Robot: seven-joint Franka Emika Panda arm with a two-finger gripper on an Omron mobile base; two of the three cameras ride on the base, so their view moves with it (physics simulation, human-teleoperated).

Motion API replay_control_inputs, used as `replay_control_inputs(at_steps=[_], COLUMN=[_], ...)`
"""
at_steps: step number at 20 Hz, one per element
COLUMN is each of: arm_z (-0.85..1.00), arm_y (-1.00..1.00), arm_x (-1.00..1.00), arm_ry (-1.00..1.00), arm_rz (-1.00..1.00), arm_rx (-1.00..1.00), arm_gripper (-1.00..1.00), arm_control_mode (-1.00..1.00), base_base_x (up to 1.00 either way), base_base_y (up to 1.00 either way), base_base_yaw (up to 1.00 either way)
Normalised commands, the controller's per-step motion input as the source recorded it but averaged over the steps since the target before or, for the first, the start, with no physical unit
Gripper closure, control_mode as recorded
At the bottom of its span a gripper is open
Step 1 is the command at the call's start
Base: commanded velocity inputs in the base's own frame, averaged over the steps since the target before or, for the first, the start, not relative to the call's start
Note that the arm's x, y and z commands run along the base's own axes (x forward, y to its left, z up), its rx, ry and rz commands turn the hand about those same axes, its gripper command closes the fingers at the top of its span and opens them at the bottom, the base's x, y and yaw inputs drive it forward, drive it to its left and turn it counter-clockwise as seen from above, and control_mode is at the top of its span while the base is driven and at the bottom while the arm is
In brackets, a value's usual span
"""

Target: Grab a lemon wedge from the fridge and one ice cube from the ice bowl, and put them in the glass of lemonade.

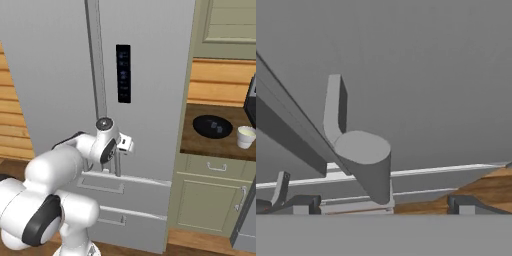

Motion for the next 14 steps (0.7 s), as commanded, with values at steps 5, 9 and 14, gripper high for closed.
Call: replay_control_inputs(at_steps=[5,9,14], arm_z=[-0.21,-0.23,-0.1], arm_y=[0.0,0.0,0.0], arm_x=[0.15,0.23,0.16], arm_ry=[0.0,0.0,0.0], arm_rz=[0.0,0.0,0.0], arm_rx=[0.0,0.0,0.0], arm_gripper=[-1.0,-1.0,-1.0], arm_control_mode=[-1.0,-1.0,-1.0], base_base_x=[0.0,0.0,0.0], base_base_y=[0.0,0.0,0.0], base_base_yaw=[0.0,0.0,0.0])
